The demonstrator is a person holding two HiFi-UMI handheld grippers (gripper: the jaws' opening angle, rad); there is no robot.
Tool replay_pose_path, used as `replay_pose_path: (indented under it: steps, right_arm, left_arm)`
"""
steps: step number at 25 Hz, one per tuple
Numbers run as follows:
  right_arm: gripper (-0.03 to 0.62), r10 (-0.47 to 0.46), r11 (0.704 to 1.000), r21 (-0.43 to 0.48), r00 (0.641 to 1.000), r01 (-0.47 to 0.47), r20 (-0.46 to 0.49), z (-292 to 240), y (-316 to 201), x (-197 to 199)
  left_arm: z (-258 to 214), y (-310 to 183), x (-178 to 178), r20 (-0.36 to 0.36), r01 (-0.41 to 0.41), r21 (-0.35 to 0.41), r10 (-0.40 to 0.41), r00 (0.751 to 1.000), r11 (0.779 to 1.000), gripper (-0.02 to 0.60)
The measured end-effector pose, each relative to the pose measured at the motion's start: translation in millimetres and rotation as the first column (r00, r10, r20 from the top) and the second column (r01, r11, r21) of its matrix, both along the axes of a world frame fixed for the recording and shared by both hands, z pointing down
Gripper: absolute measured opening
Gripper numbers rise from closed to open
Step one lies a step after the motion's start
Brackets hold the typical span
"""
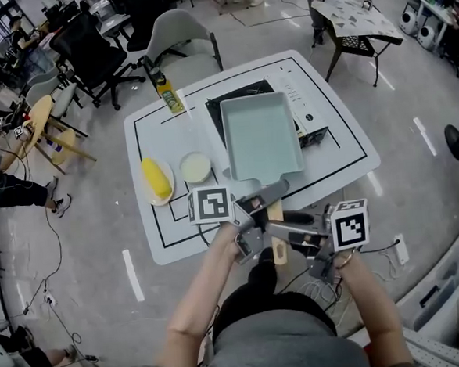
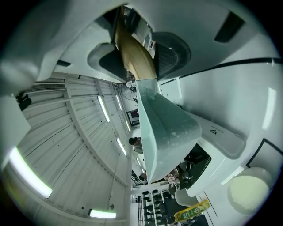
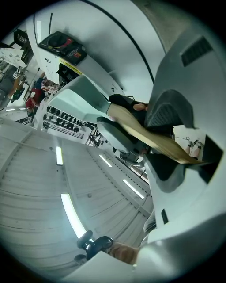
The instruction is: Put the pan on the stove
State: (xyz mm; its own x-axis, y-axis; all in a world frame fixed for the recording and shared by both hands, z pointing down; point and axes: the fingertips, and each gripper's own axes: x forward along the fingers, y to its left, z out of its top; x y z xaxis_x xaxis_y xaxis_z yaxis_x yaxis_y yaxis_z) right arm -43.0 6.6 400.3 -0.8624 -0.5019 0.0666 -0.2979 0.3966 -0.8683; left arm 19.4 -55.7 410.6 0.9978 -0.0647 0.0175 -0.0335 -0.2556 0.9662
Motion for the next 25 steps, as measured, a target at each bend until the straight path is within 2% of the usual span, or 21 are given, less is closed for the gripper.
replay_pose_path:
  steps: [13, 19, 25]
  right_arm:
    - [0.175, 0.004, 1.000, -0.009, 1.000, -0.004, 0.001, 0, -52, 17]
    - [0.175, -0.026, 0.999, -0.023, 0.999, 0.027, 0.019, 2, -69, 31]
    - [0.175, -0.094, 0.995, -0.033, 0.995, 0.095, 0.023, 2, -86, 42]
  left_arm:
    - [0, -51, 16, 0.003, 0.000, -0.006, 0.001, 1.000, 1.000, 0.179]
    - [5, -71, 27, 0.011, 0.038, -0.028, -0.038, 0.999, 0.999, 0.179]
    - [6, -91, 34, 0.019, 0.104, -0.035, -0.103, 0.995, 0.994, 0.179]
